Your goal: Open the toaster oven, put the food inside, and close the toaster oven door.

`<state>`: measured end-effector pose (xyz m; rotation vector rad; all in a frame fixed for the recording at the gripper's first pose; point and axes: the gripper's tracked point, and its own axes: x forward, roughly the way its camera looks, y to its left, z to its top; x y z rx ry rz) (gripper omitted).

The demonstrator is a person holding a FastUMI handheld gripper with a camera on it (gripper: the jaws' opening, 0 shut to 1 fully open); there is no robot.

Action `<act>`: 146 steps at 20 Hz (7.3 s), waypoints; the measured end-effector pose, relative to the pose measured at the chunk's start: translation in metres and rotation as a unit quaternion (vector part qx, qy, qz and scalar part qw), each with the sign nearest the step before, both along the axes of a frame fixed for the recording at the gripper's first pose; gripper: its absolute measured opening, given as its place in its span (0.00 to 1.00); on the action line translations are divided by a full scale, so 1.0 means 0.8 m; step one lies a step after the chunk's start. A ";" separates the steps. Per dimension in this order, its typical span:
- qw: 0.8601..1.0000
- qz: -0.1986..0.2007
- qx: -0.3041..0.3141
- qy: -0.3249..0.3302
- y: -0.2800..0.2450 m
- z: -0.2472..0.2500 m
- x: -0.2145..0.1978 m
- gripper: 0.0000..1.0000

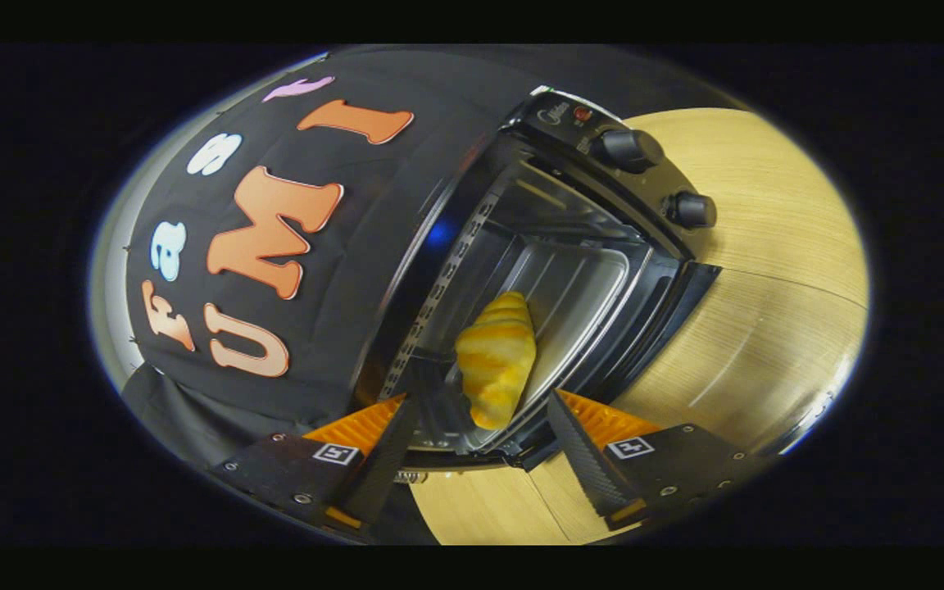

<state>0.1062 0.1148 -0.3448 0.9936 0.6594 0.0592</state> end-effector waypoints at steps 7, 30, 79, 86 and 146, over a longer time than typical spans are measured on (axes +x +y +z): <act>0.998 0.029 -0.050 -0.008 -0.005 0.017 -0.065 0.98; 0.816 0.283 -0.501 0.053 -0.125 -0.090 -0.214 1.00; 0.866 0.218 -0.438 -0.105 -0.066 0.117 0.002 1.00; 0.866 0.187 -0.435 -0.164 -0.043 0.215 -0.007 1.00; 0.842 0.060 -0.465 -0.268 -0.064 0.402 -0.138 1.00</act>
